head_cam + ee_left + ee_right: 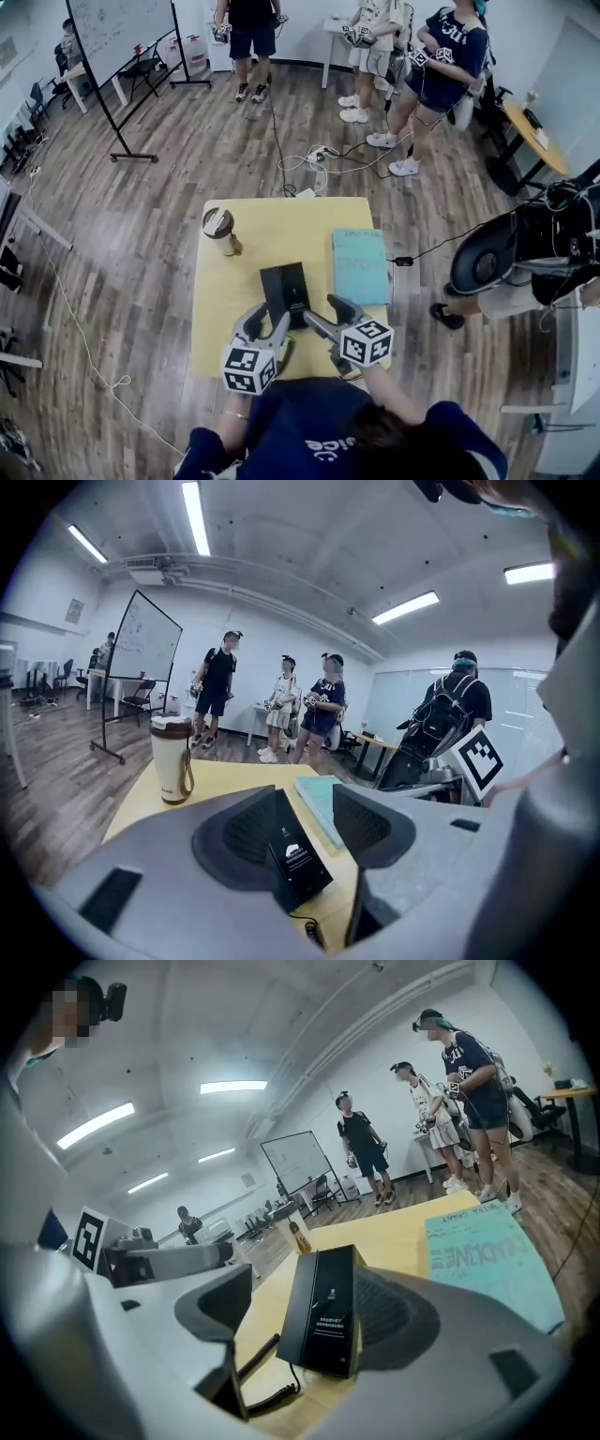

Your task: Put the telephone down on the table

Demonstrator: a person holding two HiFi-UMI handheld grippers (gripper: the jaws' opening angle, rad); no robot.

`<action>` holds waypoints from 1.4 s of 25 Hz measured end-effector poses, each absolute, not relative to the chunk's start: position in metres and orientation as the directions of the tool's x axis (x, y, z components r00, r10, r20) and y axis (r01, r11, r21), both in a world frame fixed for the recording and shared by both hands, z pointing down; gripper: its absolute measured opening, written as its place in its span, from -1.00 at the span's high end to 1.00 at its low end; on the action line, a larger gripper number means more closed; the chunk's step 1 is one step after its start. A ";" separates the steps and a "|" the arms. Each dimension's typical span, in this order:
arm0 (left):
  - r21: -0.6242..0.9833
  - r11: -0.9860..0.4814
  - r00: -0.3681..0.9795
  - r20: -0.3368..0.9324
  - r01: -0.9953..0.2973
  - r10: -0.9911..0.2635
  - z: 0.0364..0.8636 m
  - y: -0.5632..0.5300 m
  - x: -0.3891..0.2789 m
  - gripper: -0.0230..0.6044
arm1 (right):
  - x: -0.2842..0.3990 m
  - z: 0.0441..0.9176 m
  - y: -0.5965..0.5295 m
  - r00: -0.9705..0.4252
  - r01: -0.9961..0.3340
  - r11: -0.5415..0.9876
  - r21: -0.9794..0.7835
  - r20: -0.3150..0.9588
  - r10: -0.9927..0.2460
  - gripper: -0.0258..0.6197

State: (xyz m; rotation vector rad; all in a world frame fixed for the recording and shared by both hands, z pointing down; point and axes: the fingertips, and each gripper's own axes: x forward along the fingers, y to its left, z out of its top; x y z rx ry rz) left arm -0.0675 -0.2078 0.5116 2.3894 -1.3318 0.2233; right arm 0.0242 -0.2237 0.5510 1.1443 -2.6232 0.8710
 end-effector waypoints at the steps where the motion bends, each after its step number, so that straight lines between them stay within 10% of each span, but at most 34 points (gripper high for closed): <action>1: 0.249 -0.465 0.526 0.325 -0.850 -0.786 0.511 -0.207 -0.068 0.33 | 0.025 0.551 -0.222 -0.695 -0.714 0.542 -0.443 0.354 -0.626 -0.12; 12: 0.294 -0.456 0.534 0.305 -0.840 -0.788 0.516 -0.201 -0.062 0.44 | 0.023 0.549 -0.215 -0.682 -0.729 0.559 -0.395 0.356 -0.639 -0.02; 26: 0.283 -0.440 0.516 0.316 -0.852 -0.796 0.525 -0.206 -0.071 0.91 | 0.009 0.561 -0.213 -0.700 -0.714 0.602 -0.357 0.383 -0.603 0.87; 35: 0.310 -0.440 0.529 0.322 -0.843 -0.785 0.532 -0.205 -0.071 0.91 | -0.006 0.565 -0.209 -0.711 -0.700 0.630 -0.336 0.407 -0.573 0.89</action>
